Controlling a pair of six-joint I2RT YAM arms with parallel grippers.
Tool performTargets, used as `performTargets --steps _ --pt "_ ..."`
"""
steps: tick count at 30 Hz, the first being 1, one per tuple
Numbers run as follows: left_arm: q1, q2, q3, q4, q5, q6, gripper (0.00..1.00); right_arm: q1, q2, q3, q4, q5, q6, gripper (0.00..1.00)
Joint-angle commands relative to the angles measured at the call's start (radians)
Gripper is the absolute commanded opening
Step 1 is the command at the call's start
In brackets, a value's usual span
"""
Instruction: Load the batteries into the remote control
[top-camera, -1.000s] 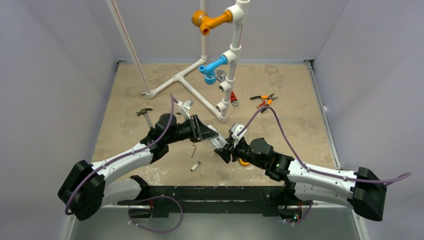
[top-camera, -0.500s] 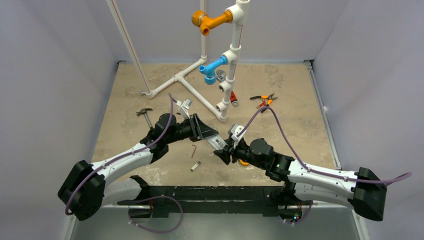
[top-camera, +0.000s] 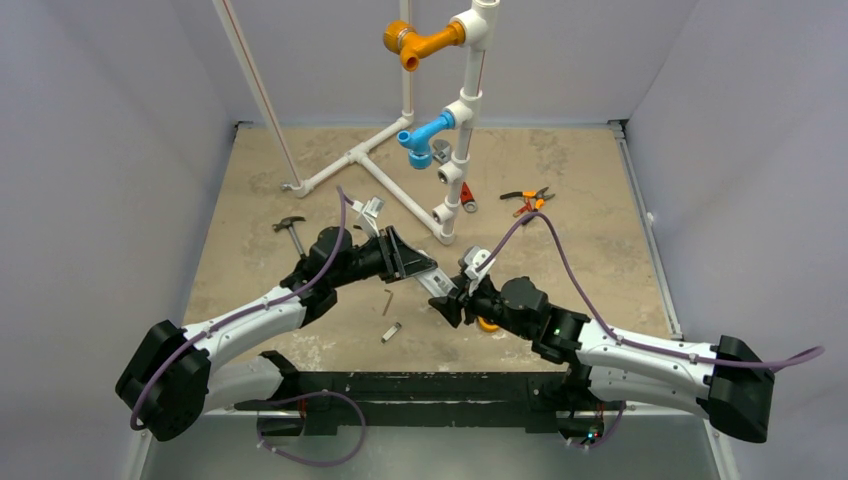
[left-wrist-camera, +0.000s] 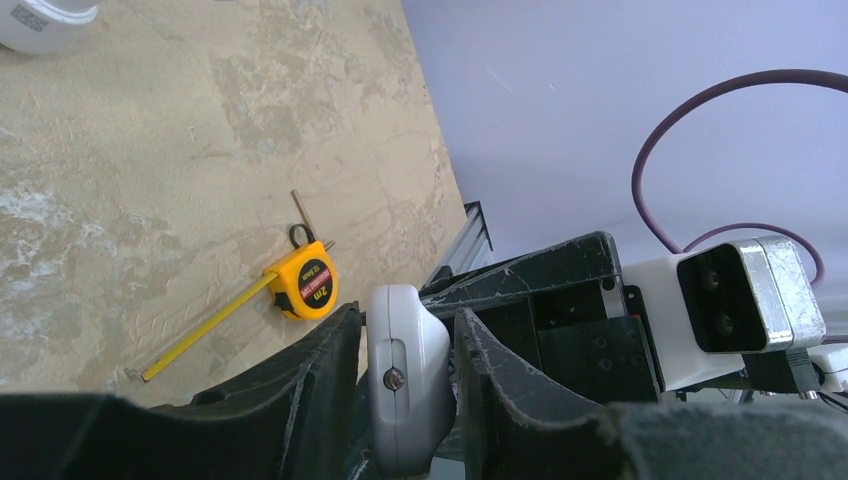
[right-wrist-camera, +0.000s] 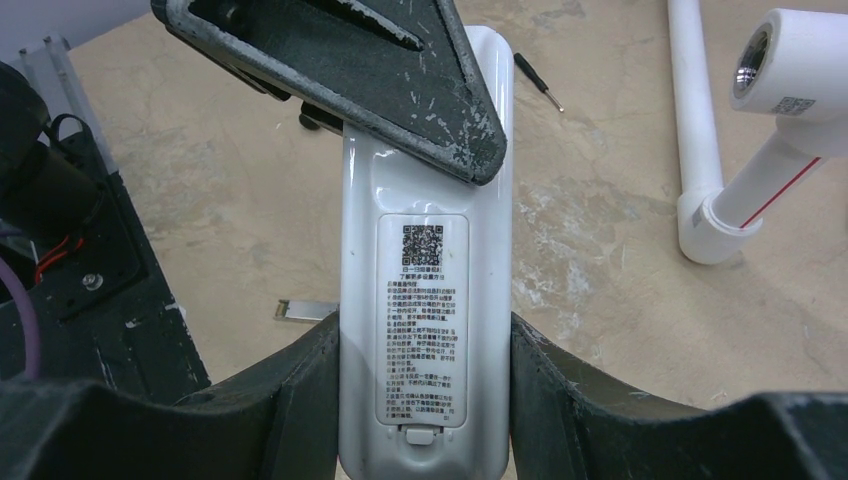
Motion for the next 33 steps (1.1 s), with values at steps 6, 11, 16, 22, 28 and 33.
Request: performTargets --steps 6,11,16,22,28,33 --pt "0.001 -0.004 0.018 0.029 -0.002 0.004 0.35 0.001 -0.030 0.006 0.051 0.041 0.022 0.02" --pt "0.002 0.001 0.018 0.031 -0.004 0.004 0.22 0.001 -0.034 0.001 0.051 0.028 0.021 0.03" --pt "0.002 0.003 0.016 0.033 -0.005 0.004 0.00 0.001 -0.041 0.001 0.052 0.000 0.014 0.24" --pt "0.002 0.002 -0.004 0.061 -0.003 0.031 0.00 0.001 -0.096 0.003 0.041 -0.028 -0.024 0.65" --pt "0.002 -0.011 -0.033 0.104 0.017 0.124 0.00 0.001 -0.217 -0.036 0.063 -0.096 -0.124 0.72" --pt "0.001 -0.023 -0.053 0.155 0.114 0.209 0.00 0.002 -0.324 -0.044 -0.008 -0.109 -0.248 0.74"
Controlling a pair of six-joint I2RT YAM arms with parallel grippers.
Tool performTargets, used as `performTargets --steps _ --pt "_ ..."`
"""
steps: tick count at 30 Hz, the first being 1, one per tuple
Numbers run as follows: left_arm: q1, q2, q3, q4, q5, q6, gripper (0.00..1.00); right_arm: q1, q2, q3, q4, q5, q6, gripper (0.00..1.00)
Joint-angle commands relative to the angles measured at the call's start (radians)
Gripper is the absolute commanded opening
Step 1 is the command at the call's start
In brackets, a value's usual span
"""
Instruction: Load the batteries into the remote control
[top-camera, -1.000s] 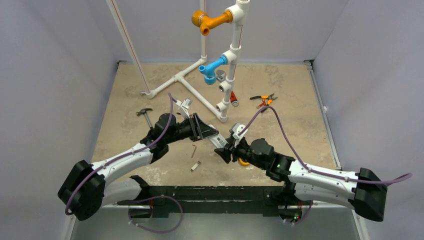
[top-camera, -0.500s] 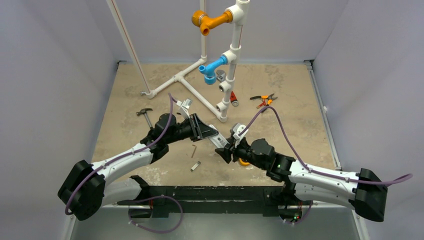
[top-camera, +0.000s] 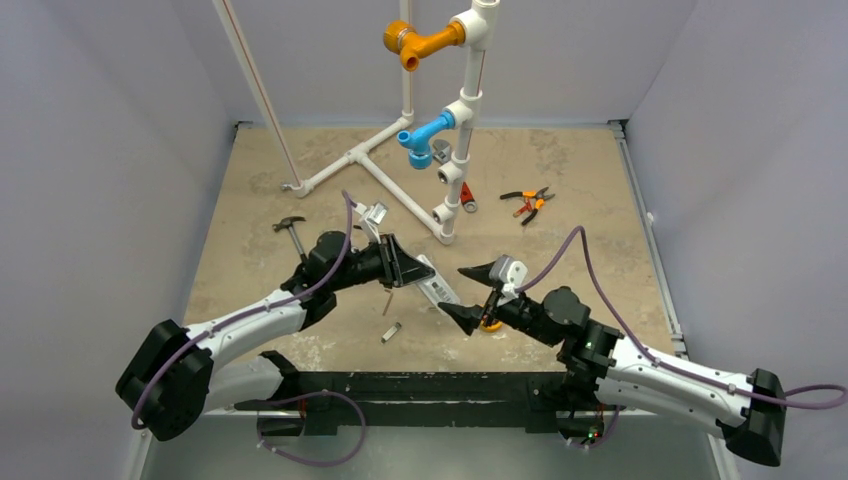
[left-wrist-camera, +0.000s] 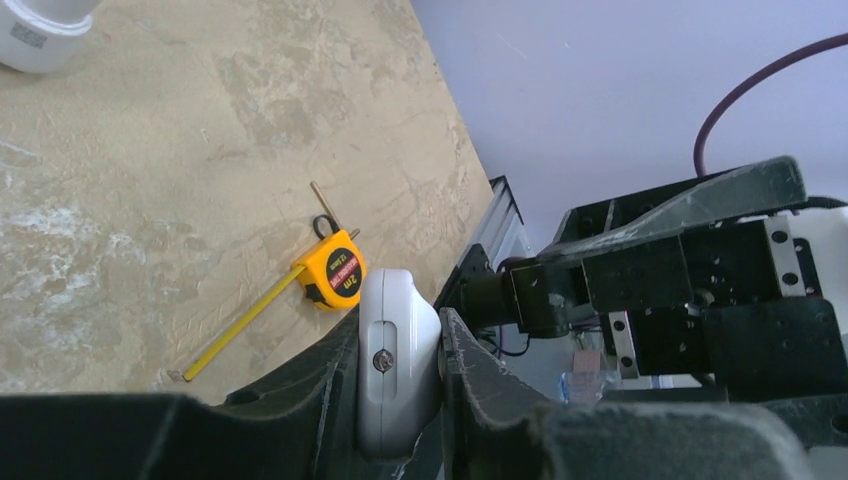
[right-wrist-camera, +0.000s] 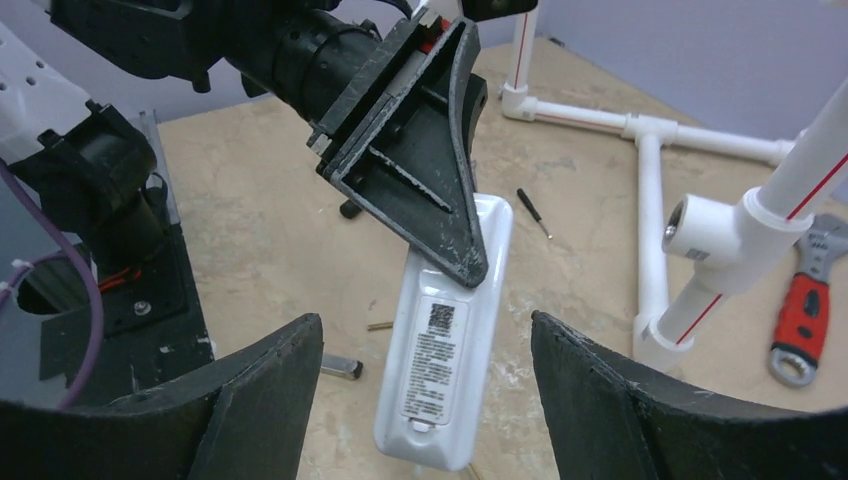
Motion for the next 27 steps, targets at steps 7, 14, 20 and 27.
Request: performTargets --steps 7,14,20,27 --pt "0.002 -0.057 -0.080 0.247 0.209 0.152 0.00 0.001 -0.108 0.037 -0.163 -0.033 -0.224 0.70" --pt "0.002 -0.104 -0.094 0.214 0.278 0.232 0.00 0.001 -0.118 0.019 -0.167 -0.147 -0.292 0.66" --pt "0.002 -0.113 -0.094 0.168 0.285 0.256 0.00 0.001 -0.085 0.050 -0.250 -0.244 -0.385 0.60" --pt "0.002 -0.037 -0.066 0.118 0.275 0.170 0.00 0.003 -0.060 0.069 -0.259 -0.328 -0.490 0.43"
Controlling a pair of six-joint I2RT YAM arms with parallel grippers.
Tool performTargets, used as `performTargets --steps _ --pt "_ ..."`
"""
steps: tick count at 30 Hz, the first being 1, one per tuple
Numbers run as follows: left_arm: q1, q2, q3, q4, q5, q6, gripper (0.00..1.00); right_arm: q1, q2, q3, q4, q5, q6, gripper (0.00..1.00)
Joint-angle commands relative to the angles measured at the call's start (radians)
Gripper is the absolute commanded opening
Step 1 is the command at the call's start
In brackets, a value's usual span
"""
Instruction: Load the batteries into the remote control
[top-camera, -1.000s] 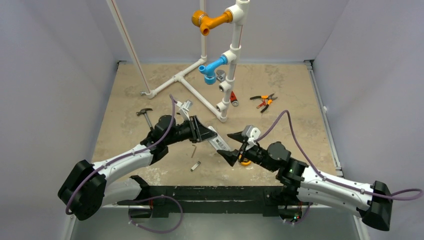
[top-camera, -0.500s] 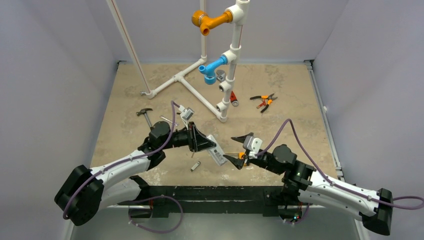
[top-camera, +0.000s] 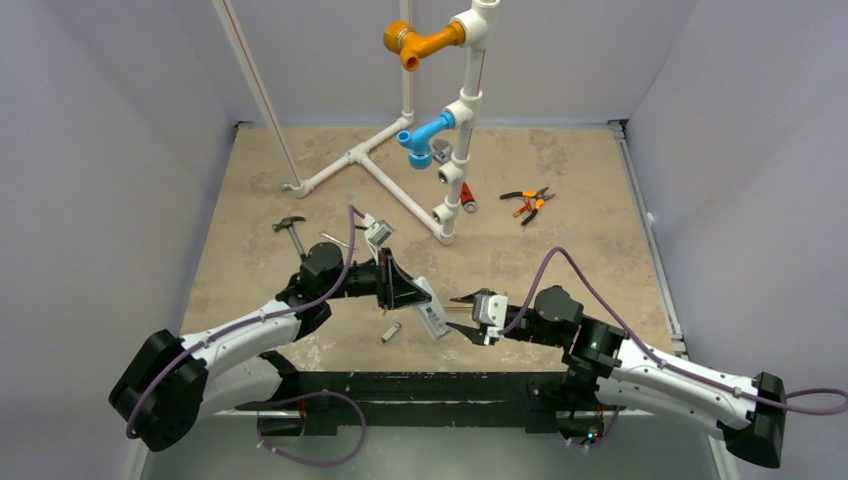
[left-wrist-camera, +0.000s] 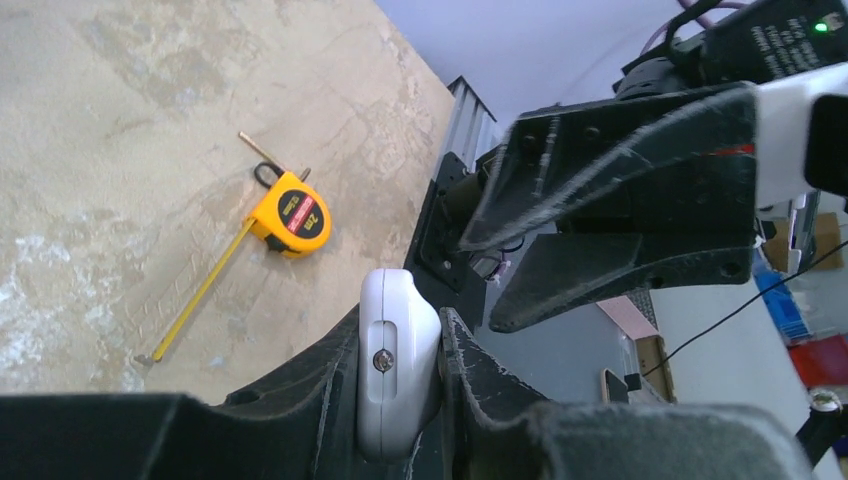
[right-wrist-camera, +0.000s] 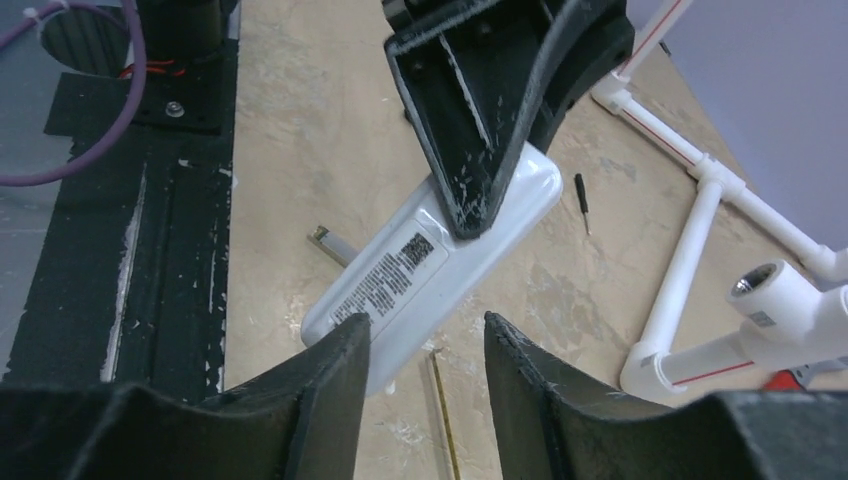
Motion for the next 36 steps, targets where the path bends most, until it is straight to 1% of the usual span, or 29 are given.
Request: performTargets --steps 1,4,6,9,13,14,16,20,25,28,36 --pt "0.002 0.057 0.025 0.008 0.009 -0.070 0.00 0.006 -0.005 0.038 -0.004 -0.097 -0.149 0.41" --pt "0.002 0.115 -0.001 0.081 0.006 -0.157 0.00 0.020 0.011 0.044 -0.025 -0.131 -0.209 0.39" --pt "0.002 0.163 -0.040 0.204 0.019 -0.229 0.00 0.035 0.027 0.055 -0.039 -0.162 -0.220 0.38" --pt "0.002 0.267 -0.100 0.460 0.042 -0.349 0.00 0.077 0.055 0.075 -0.087 -0.194 -0.260 0.36" --pt "0.002 0.476 -0.138 0.824 0.065 -0.520 0.00 0.154 0.095 0.111 -0.169 -0.133 -0.313 0.36" --pt "0.001 0.515 -0.127 0.839 0.071 -0.544 0.00 0.171 0.103 0.119 -0.188 -0.111 -0.325 0.36" --pt "-0.007 0.542 -0.124 0.841 0.060 -0.539 0.00 0.183 0.116 0.135 -0.219 -0.082 -0.336 0.36" --pt "-0.006 0.507 -0.150 0.839 0.037 -0.526 0.00 0.185 0.113 0.139 -0.244 -0.065 -0.346 0.36" --pt "-0.006 0.507 -0.180 0.840 -0.031 -0.568 0.00 0.185 0.106 0.146 -0.275 -0.022 -0.360 0.36" --pt "-0.007 0.499 -0.198 0.840 -0.071 -0.590 0.00 0.185 0.117 0.161 -0.307 -0.021 -0.370 0.36" --pt "-0.007 0.461 -0.204 0.840 -0.055 -0.622 0.00 0.185 0.134 0.187 -0.332 -0.007 -0.410 0.34"
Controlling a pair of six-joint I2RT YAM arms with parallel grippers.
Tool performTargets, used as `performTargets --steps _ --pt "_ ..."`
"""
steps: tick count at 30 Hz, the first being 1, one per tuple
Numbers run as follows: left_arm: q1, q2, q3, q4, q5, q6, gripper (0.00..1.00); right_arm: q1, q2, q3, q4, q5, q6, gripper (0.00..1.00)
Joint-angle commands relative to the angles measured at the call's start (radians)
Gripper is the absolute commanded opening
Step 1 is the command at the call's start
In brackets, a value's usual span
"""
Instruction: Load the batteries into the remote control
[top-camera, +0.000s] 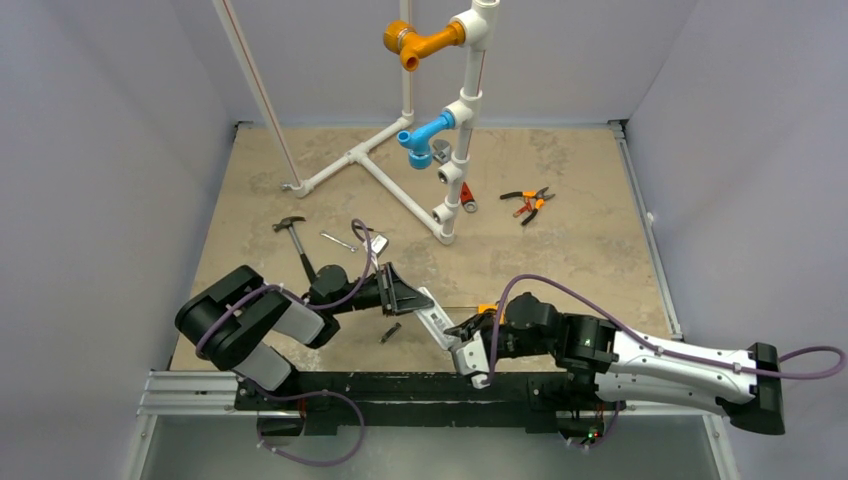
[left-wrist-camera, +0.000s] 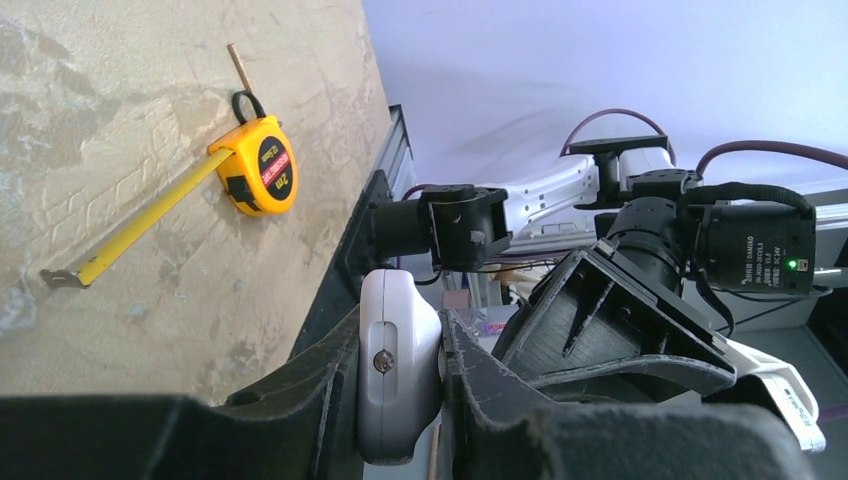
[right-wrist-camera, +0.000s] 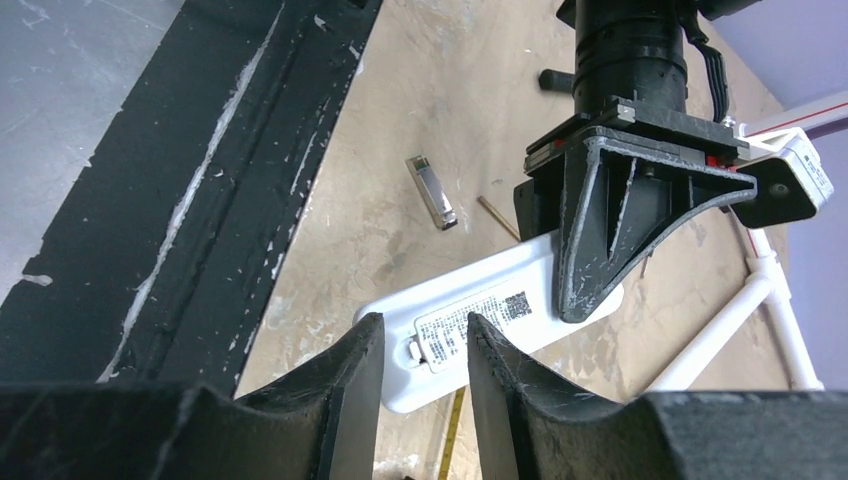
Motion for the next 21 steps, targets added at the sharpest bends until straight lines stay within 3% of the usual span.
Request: performTargets --steps 1,21 --pt "-0.005 -0.044 -0.005 0.100 -0.004 -0.028 0.00 0.005 0.023 0.052 -0.010 0.025 -0.038 0.34" --pt "-0.005 -0.057 0.000 0.100 0.031 -0.022 0.00 0.005 0.054 0.054 0.004 0.125 -0.068 0.31"
